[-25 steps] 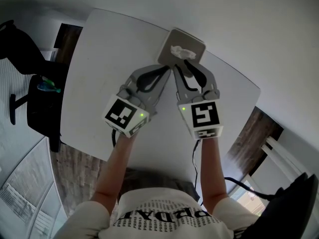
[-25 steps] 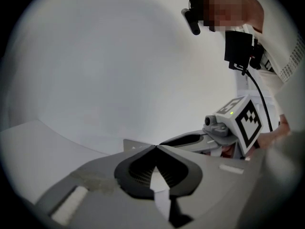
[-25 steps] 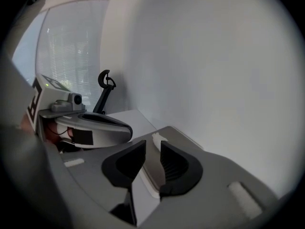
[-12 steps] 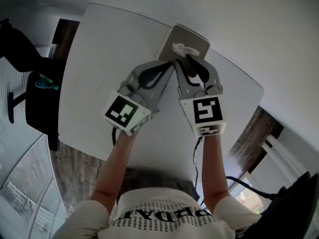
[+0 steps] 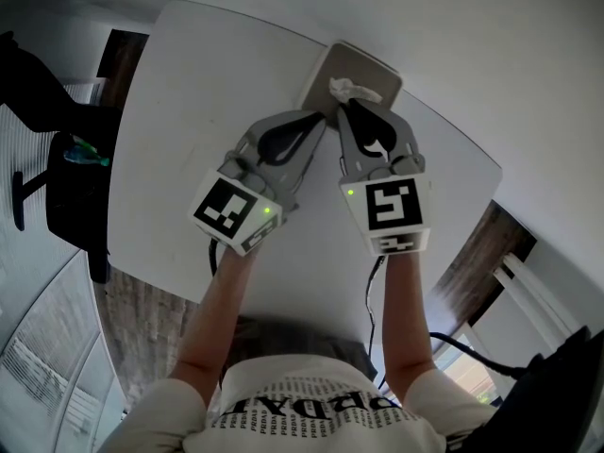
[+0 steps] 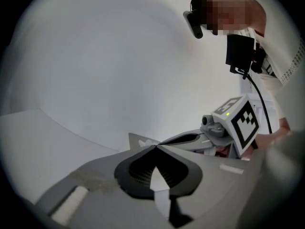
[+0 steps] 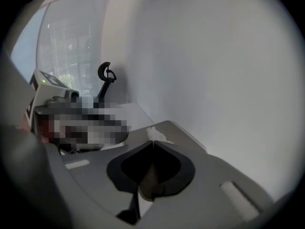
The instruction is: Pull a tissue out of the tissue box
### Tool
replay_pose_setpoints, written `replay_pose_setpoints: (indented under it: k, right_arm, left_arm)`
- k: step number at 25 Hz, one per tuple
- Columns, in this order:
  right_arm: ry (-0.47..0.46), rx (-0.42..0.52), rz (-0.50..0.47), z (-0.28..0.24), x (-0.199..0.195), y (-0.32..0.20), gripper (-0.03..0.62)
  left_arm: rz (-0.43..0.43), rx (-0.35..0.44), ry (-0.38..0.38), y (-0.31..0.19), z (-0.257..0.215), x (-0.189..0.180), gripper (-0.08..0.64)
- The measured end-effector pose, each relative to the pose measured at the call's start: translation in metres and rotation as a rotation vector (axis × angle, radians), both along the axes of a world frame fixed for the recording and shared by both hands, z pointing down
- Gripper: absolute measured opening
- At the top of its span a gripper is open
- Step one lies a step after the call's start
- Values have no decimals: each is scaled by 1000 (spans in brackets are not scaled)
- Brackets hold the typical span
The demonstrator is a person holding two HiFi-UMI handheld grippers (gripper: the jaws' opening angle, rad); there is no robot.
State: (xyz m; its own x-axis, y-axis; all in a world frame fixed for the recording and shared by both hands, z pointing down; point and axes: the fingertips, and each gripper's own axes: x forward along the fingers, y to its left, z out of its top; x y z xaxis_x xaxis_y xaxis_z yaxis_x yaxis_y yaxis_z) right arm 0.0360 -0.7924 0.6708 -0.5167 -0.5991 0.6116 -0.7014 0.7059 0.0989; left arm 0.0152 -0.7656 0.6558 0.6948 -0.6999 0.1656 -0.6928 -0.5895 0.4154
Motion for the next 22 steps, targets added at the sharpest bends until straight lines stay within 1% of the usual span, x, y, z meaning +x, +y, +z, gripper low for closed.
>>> replay_pose_setpoints:
  k: [1, 3, 8, 14, 22]
  right_arm:
    - [7, 10, -4, 0, 0, 0, 9]
    - [10, 23, -1, -1, 2, 1, 9]
    - [-26, 28, 18, -7, 2, 1, 9]
    - [-45, 28, 36, -14, 5, 1, 9]
    - [-51, 27, 32, -31, 8, 8, 9]
  left_arm:
    - [-2, -1, 1, 0, 0, -1, -9]
    - [-4, -2, 3, 0, 0, -1, -9]
    - [-2, -4, 7, 1, 0, -1, -9]
    - [4, 3, 13, 3, -4, 0, -9]
    - [22, 29, 15, 8, -27, 8, -9]
